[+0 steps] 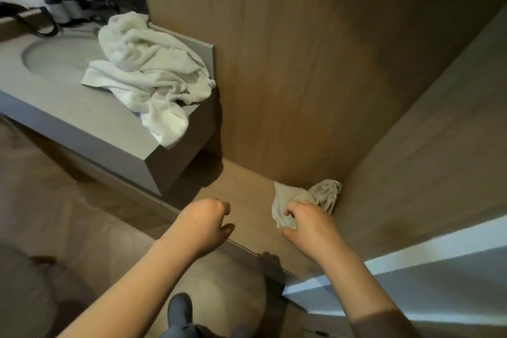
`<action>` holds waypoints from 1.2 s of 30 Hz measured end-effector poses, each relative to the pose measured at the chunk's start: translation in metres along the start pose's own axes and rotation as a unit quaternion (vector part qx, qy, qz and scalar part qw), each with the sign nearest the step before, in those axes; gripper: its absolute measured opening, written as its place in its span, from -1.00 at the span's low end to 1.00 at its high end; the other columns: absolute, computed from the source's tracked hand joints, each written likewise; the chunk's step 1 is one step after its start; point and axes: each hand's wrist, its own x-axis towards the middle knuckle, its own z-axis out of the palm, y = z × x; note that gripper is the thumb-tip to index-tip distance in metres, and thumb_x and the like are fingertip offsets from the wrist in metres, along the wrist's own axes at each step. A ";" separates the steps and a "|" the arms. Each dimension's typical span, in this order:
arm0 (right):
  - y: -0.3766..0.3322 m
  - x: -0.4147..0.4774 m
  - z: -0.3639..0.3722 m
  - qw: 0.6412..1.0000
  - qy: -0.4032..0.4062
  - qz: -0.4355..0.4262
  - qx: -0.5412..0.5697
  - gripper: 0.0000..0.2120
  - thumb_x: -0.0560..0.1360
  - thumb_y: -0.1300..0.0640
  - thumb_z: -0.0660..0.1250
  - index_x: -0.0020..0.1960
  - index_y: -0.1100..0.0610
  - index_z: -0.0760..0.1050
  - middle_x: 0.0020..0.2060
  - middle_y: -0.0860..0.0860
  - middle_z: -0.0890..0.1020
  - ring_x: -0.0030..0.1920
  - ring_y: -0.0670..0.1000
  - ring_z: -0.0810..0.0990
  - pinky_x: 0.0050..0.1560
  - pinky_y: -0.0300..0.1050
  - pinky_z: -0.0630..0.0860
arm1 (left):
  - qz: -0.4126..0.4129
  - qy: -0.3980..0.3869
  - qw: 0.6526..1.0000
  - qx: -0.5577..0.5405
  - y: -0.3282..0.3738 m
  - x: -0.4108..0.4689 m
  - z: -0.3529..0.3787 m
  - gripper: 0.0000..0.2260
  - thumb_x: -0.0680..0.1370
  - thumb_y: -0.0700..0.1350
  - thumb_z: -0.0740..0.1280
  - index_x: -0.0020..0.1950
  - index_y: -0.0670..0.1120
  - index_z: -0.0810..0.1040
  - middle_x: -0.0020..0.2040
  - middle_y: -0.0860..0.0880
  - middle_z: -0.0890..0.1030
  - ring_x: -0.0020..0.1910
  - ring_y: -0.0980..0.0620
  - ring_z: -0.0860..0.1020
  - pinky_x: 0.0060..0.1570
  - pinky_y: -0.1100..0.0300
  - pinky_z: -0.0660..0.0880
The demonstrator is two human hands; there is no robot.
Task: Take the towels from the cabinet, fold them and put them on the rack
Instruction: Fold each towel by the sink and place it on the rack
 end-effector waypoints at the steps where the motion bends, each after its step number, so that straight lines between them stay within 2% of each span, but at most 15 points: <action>1: -0.006 0.003 0.003 1.000 -0.008 -0.004 -0.001 -0.67 0.52 0.01 0.37 0.26 0.04 0.49 0.16 0.01 0.57 0.16 0.03 0.55 0.11 -0.10 0.52 | -0.010 -0.003 1.000 -0.007 -0.007 -0.003 0.002 -0.67 0.59 0.07 0.27 0.31 -0.02 0.47 0.13 0.03 0.55 0.08 0.05 0.54 0.07 0.23 0.51; 5: -0.035 0.019 0.013 0.999 -0.031 -0.027 -0.001 -0.64 0.51 -0.01 0.40 0.27 0.01 0.48 0.17 -0.03 0.55 0.15 0.00 0.55 0.11 -0.11 0.52 | -0.051 -0.024 0.998 -0.042 -0.039 -0.012 0.007 -0.68 0.58 0.08 0.28 0.29 0.00 0.48 0.09 0.06 0.56 0.03 0.09 0.53 -0.07 0.31 0.40; 13: -0.129 0.072 0.026 0.997 -0.040 -0.065 -0.008 -0.63 0.53 0.01 0.39 0.32 -0.03 0.46 0.20 -0.06 0.55 0.15 -0.05 0.57 0.03 -0.23 0.51 | -0.097 -0.016 0.993 -0.070 -0.129 -0.014 -0.017 -0.67 0.57 0.09 0.28 0.30 0.00 0.49 0.10 0.05 0.57 0.03 0.11 0.55 -0.11 0.36 0.37; 17: -0.184 0.095 0.033 0.997 -0.032 -0.074 0.006 -0.61 0.53 -0.01 0.40 0.33 -0.04 0.46 0.23 -0.07 0.55 0.18 -0.05 0.56 0.13 -0.15 0.56 | -0.099 -0.004 0.992 -0.078 -0.181 -0.017 -0.036 -0.67 0.58 0.07 0.28 0.31 0.01 0.49 0.11 0.05 0.58 0.05 0.11 0.56 -0.05 0.34 0.42; 21: -0.224 0.115 0.034 0.996 -0.016 -0.087 0.029 -0.61 0.52 -0.04 0.40 0.32 -0.04 0.46 0.21 -0.08 0.55 0.14 -0.09 0.56 0.03 -0.27 0.49 | -0.104 0.014 0.991 -0.085 -0.223 -0.019 -0.055 -0.68 0.58 0.06 0.27 0.31 0.01 0.48 0.10 0.06 0.58 0.04 0.12 0.56 -0.03 0.32 0.45; 23: -0.239 0.126 0.029 0.995 -0.011 -0.091 0.030 -0.62 0.53 -0.05 0.38 0.31 -0.03 0.47 0.19 -0.08 0.55 0.14 -0.09 0.55 0.05 -0.25 0.50 | -0.105 0.025 0.990 -0.087 -0.240 -0.017 -0.064 -0.68 0.58 0.07 0.27 0.31 0.02 0.49 0.11 0.05 0.58 0.05 0.12 0.56 -0.01 0.30 0.46; 26: -0.257 0.146 0.017 0.995 -0.003 -0.094 0.038 -0.63 0.53 -0.06 0.38 0.30 -0.06 0.47 0.18 -0.10 0.55 0.14 -0.10 0.55 0.07 -0.23 0.52 | -0.101 0.043 0.990 -0.093 -0.263 -0.008 -0.081 -0.68 0.59 0.08 0.27 0.31 0.03 0.48 0.11 0.07 0.57 0.05 0.13 0.55 0.02 0.29 0.50; 31: -0.275 0.194 0.006 0.994 0.001 -0.090 0.067 -0.64 0.52 -0.07 0.39 0.29 -0.09 0.46 0.14 -0.15 0.54 -0.01 -0.19 0.48 -0.09 -0.37 0.38 | -0.100 0.072 0.989 -0.082 -0.298 0.022 -0.109 -0.66 0.59 0.09 0.25 0.34 0.02 0.46 0.15 0.07 0.57 0.11 0.11 0.54 0.04 0.27 0.44; 36: -0.287 0.258 -0.009 0.994 -0.002 -0.079 0.069 -0.67 0.52 -0.07 0.37 0.25 -0.02 0.48 0.12 -0.08 0.57 0.02 -0.12 0.53 -0.02 -0.29 0.43 | -0.101 0.068 0.990 -0.070 -0.327 0.072 -0.144 -0.65 0.60 0.07 0.24 0.35 0.00 0.45 0.17 0.06 0.57 0.12 0.09 0.54 0.09 0.24 0.46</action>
